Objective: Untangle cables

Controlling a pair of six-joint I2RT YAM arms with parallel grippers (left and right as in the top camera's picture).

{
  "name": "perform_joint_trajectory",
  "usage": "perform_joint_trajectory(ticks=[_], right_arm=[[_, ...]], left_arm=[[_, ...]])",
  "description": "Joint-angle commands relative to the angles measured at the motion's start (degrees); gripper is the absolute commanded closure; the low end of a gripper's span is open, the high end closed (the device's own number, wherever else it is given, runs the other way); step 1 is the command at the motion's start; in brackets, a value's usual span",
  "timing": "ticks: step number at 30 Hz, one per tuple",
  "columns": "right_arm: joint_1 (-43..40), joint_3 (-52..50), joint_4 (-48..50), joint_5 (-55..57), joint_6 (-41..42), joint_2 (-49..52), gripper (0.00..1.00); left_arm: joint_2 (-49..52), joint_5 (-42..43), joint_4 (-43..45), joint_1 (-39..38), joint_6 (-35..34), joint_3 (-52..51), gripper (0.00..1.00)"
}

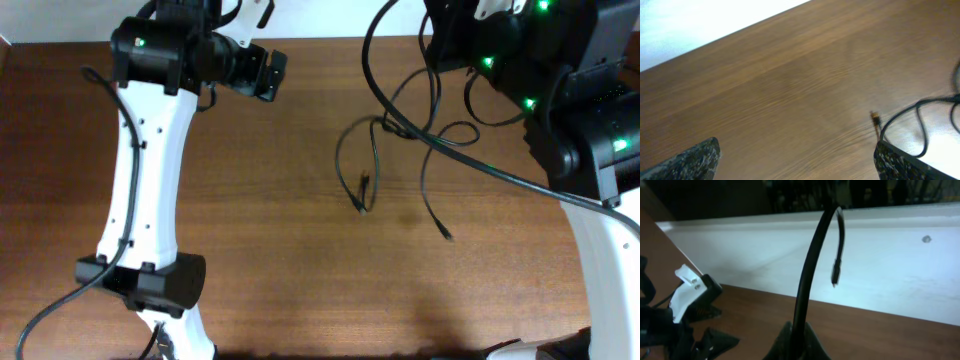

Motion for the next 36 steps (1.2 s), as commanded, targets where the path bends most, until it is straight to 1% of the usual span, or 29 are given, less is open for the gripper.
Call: perform_joint_trajectory(ticks=[1,3,5,7,9,11,13,16,18,20,22,23,25,27,28,30,36], right_arm=[[0.31,0.46,0.24,3.26,-1.86,0.22,0.96],[0.31,0.46,0.20,5.66,-1.90,0.20,0.96],[0.31,0.46,-0.07,6.67,-2.82,0.20,0.96],[0.31,0.46,-0.83,6.82,-4.59,0.20,0.96],[0.31,0.46,-1.27,8.13,-4.68,0.20,0.96],[0.31,0.46,-1.53,11.21,-4.68,0.22,0.96],[0.31,0.46,-1.79,13.68,-4.68,0.20,0.96],[0.31,0.46,-2.40,14.32,-4.94,0.17,0.96],[0.31,0.46,-2.60,14.29,-4.92,0.17,0.96],[0.31,0.46,-2.60,14.29,-4.92,0.17,0.96],[0.31,0.46,-2.73,14.27,-5.29,0.15,0.96],[0.31,0.46,-2.95,14.32,-6.23,0.15,0.96],[0.31,0.46,-3.45,14.32,-7.21,0.17,0.96],[0.31,0.46,-4.07,14.78,-7.65,0.17,0.96],[0.31,0.46,-4.22,15.32,-7.65,0.17,0.96],[0.31,0.46,-4.48,17.00,-7.65,0.17,0.96],[0.31,0.46,-4.74,17.49,-7.63,0.17,0.96]], left_arm=[[4.81,10.78,1.70,-0.90,-0.24,-1.97,0.01],[7.45,16.96,2.78,-1.90,3.32,-2.32,0.01],[9.38,22.51,3.15,-2.89,8.66,-2.32,0.02],[11.08,28.68,3.23,-4.00,17.90,-2.32,0.01],[11.93,33.03,4.20,-4.76,22.77,-2.32,0.01],[12.50,35.04,6.67,-5.46,23.74,-2.32,0.01],[12.83,34.97,9.14,-6.27,23.71,-2.32,0.01],[13.07,34.91,10.45,-7.76,23.30,-2.32,0.01],[13.31,31.91,11.10,-9.18,23.56,-2.32,0.01],[13.62,24.83,12.24,-11.02,24.00,-2.32,0.02],[14.25,22.95,11.98,-12.41,30.51,-2.32,0.02],[14.88,22.25,11.52,-13.44,36.54,-2.32,0.02],[16.00,19.39,12.04,-14.71,41.68,-2.32,0.01],[17.16,14.38,14.27,-15.69,46.80,-2.32,0.01],[17.42,11.19,15.67,-15.96,47.60,-2.32,0.01],[17.79,8.15,17.11,-16.06,47.60,-2.32,0.01],[18.10,7.67,16.96,-16.04,47.74,-2.32,0.01]])
